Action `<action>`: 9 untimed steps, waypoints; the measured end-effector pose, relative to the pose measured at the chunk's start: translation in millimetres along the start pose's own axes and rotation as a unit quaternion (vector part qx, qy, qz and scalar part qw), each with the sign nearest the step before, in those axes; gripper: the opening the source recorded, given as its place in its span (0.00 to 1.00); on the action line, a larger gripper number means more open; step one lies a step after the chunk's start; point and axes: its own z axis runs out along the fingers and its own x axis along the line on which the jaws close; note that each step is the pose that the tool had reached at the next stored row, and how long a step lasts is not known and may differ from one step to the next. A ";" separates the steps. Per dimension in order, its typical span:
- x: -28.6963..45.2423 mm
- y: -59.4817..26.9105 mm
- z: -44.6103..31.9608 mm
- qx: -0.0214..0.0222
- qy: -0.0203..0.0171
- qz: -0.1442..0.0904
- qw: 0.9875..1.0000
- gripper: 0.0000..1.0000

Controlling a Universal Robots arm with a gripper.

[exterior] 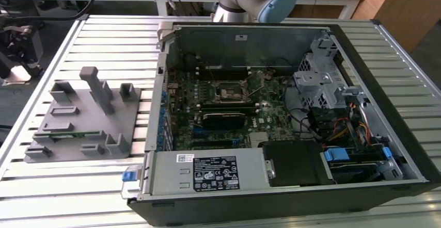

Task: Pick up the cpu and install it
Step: 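Pick up the cpu and move it towards the insertion slot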

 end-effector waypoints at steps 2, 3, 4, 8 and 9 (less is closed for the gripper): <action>0.0 0.0 -1.0 0.000 0.000 0.000 1.000 0.54; 0.1 0.0 -1.5 0.000 0.000 0.000 1.000 0.54; 0.1 0.1 -2.0 0.000 0.000 0.000 1.000 0.54; 0.2 0.1 -4.2 0.000 0.000 0.000 1.000 0.54; 0.2 0.1 -4.7 0.000 0.000 0.000 1.000 0.54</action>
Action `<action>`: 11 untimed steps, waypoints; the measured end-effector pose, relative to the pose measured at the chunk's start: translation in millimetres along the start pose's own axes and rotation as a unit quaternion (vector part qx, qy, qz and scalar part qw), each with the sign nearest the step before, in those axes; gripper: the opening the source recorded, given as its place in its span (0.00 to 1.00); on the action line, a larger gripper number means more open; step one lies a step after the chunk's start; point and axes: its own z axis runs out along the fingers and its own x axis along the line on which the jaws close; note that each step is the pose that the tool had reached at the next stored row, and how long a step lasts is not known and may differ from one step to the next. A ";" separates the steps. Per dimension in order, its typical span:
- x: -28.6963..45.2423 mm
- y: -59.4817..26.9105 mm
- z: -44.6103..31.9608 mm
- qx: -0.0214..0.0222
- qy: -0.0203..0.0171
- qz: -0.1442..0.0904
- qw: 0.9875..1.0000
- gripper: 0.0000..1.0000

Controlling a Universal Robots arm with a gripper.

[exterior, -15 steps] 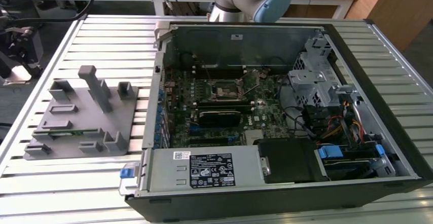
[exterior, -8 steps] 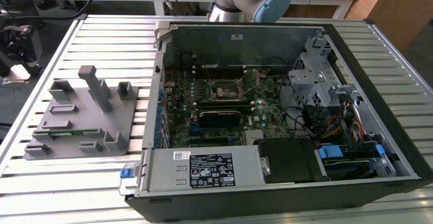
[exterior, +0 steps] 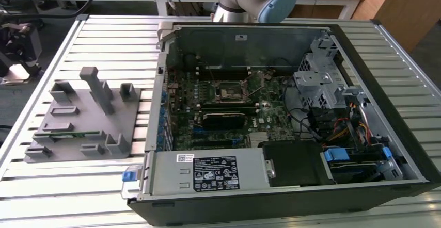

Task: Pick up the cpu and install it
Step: 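Pick up the cpu and move it towards the insertion slot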

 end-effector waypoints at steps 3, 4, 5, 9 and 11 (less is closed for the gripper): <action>0.1 0.1 -1.6 0.000 0.000 0.000 1.000 0.54; 0.1 0.1 -2.0 0.000 0.000 0.000 1.000 0.54; 0.1 0.1 -2.5 0.000 0.000 0.000 1.000 0.54; 0.2 0.1 -4.1 0.000 0.000 0.000 1.000 0.54; 0.2 0.2 -5.2 0.000 0.000 0.000 1.000 0.54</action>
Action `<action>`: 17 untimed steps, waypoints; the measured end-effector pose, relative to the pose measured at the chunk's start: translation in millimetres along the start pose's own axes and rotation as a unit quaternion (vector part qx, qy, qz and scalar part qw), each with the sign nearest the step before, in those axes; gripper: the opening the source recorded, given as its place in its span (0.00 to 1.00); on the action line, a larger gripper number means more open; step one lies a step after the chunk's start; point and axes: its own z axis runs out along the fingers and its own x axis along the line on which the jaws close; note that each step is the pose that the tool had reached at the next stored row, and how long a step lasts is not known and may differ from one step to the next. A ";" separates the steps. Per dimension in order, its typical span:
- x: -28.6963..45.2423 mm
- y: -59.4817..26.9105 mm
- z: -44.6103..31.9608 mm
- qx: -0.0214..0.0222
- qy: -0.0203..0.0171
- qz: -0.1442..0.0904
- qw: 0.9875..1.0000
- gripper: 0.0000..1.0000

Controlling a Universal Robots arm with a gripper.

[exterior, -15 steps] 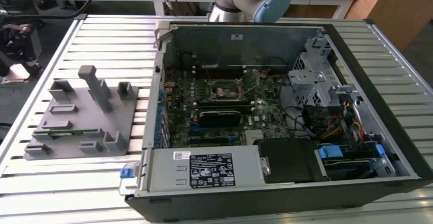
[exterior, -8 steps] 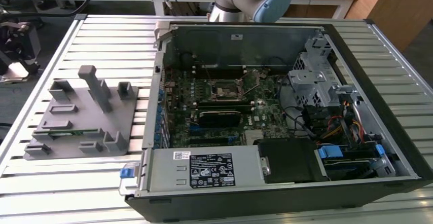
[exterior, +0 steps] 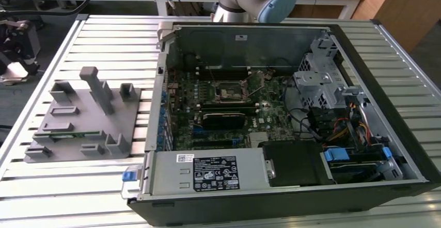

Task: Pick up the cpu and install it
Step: 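Pick up the cpu and move it towards the insertion slot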

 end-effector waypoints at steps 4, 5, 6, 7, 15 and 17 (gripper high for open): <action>0.1 0.1 -2.1 0.000 0.000 0.000 1.000 0.54; 0.1 0.1 -2.6 0.000 0.000 0.000 1.000 0.54; 0.1 0.1 -3.0 0.000 0.000 0.000 1.000 0.54; 0.2 0.1 -3.6 0.000 0.000 0.000 1.000 0.54; 0.4 0.3 -7.3 0.000 0.000 0.000 1.000 0.54; 0.4 0.3 -8.2 0.000 0.000 0.000 1.000 0.54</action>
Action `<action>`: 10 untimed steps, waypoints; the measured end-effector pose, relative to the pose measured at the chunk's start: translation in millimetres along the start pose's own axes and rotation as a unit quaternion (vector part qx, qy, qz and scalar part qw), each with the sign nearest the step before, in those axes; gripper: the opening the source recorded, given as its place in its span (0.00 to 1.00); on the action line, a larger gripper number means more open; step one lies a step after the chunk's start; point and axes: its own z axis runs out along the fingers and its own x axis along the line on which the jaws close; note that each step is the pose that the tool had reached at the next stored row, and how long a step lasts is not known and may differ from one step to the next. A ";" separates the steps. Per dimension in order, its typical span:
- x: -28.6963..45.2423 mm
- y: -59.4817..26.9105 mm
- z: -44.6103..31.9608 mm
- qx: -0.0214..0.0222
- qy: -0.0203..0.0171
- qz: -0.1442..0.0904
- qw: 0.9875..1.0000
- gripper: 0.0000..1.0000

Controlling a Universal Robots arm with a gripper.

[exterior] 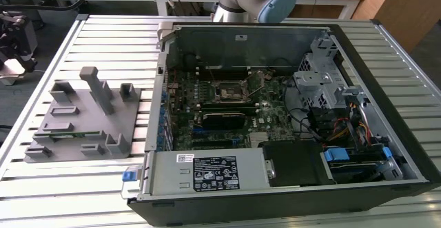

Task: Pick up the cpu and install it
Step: 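Pick up the cpu and move it towards the insertion slot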

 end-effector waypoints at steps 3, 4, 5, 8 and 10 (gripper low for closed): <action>0.1 0.1 -1.6 0.000 0.000 0.000 1.000 0.54; 0.1 0.2 -2.1 0.000 0.000 0.000 1.000 0.54; 0.1 0.2 -2.6 0.000 0.000 0.000 1.000 0.54; 0.2 0.2 -4.3 0.000 0.000 0.000 1.000 0.54; 0.2 0.3 -5.4 0.000 0.000 0.000 1.000 0.54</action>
